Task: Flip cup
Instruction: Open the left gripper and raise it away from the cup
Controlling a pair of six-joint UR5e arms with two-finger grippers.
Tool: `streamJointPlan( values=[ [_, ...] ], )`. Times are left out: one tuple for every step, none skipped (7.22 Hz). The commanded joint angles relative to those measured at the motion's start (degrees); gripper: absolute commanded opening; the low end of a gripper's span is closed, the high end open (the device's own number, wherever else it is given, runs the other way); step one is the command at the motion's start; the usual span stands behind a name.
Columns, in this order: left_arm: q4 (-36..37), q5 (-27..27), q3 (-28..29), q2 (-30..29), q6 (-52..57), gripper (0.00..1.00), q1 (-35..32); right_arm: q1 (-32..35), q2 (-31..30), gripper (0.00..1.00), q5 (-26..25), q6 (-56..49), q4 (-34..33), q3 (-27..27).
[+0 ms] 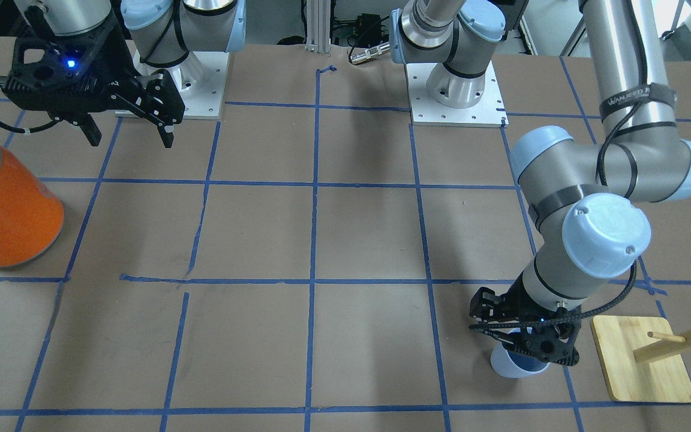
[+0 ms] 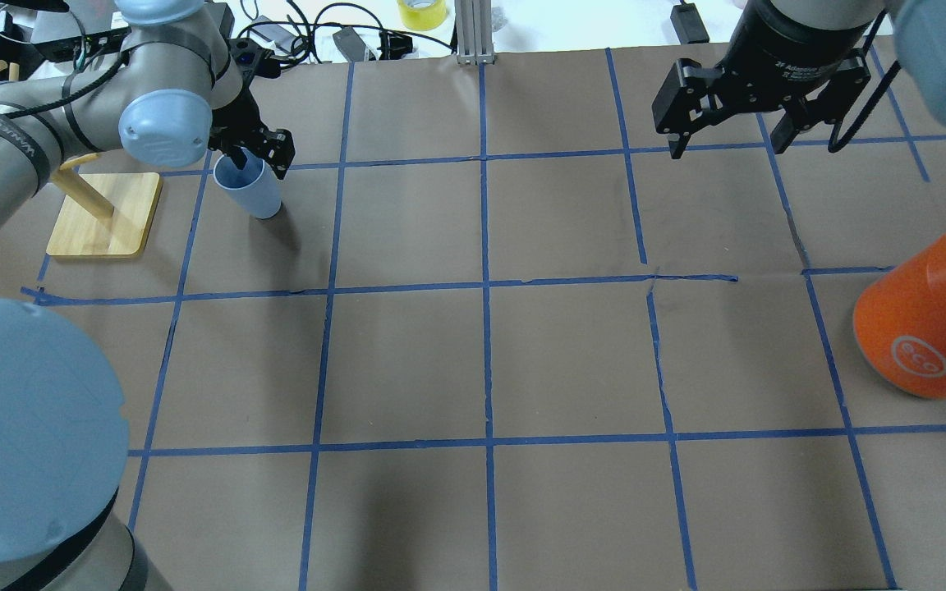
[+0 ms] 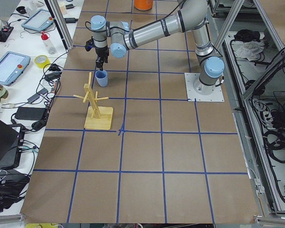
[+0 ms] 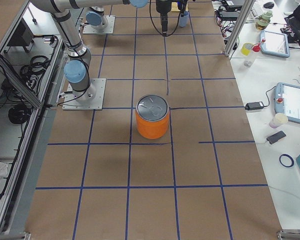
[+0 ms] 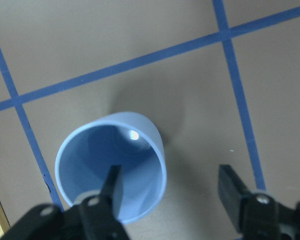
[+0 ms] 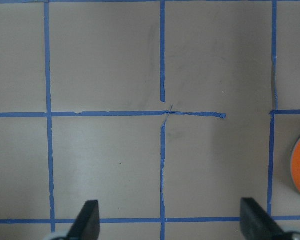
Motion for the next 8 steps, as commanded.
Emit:
streamJointPlan(
  values=[
    [-11.0, 0.6, 0.3, 8.4, -4.2, 0.96, -5.2, 0.0, 0.0, 1.00, 0.0, -0.1, 0.0, 0.0],
    [-13.9, 0.5, 0.2, 12.2, -11.2, 0.97, -7.2, 0.0, 0.0, 1.00, 0.1, -0.2, 0.0, 0.0],
    [-16.7, 0.4, -0.4, 15.7, -16.0, 1.00, -9.0, 0.0, 0.0, 1.00, 0.2, -0.2, 0.0, 0.0],
    [-20.2, 0.4, -0.6, 19.4, -16.6, 1.00, -9.7, 0.0, 0.0, 1.00, 0.3, -0.3, -0.1, 0.0],
    [-22.7, 0.3, -0.7, 23.6, -16.2, 1.00, -9.7, 0.1, 0.0, 1.00, 0.3, -0.3, 0.1, 0.0],
    [-22.7, 0.5, -0.6, 26.1, -15.9, 1.00, -9.6, 0.1, 0.0, 1.00, 0.4, -0.3, -0.1, 0.0],
    [-22.9, 0.6, -0.6, 27.0, -15.9, 1.00, -8.9, 0.1, 0.0, 1.00, 0.4, -0.3, -0.2, 0.0],
    [-24.9, 0.6, -0.7, 27.0, -15.9, 1.00, -8.6, 0.1, 0.0, 1.00, 0.4, -0.3, -0.2, 0.0]
  ],
)
